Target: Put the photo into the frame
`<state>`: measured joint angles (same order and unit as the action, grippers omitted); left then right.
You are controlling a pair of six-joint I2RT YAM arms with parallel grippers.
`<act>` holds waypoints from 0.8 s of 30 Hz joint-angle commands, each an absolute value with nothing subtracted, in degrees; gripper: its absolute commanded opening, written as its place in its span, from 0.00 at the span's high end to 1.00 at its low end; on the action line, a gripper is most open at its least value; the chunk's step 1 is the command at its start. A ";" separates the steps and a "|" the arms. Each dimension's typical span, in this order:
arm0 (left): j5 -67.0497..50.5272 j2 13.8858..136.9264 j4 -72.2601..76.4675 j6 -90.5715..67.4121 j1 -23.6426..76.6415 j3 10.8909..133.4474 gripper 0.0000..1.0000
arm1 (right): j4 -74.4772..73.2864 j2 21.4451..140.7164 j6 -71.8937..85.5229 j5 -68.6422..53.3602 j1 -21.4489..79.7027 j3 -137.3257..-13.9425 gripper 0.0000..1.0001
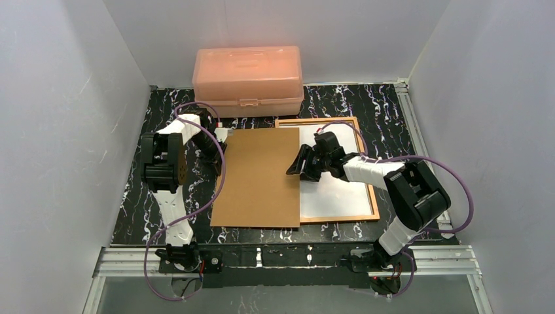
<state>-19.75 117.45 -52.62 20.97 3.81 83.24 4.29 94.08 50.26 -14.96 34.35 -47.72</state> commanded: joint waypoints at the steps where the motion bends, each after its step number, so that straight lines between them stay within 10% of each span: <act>1: -22.07 119.03 -53.17 21.18 4.66 82.01 0.86 | 11.95 94.22 52.45 -19.85 35.36 -47.21 0.37; 24: -27.38 117.47 -55.31 20.00 4.66 81.91 0.85 | 20.04 86.38 57.25 -24.46 36.52 -51.24 0.60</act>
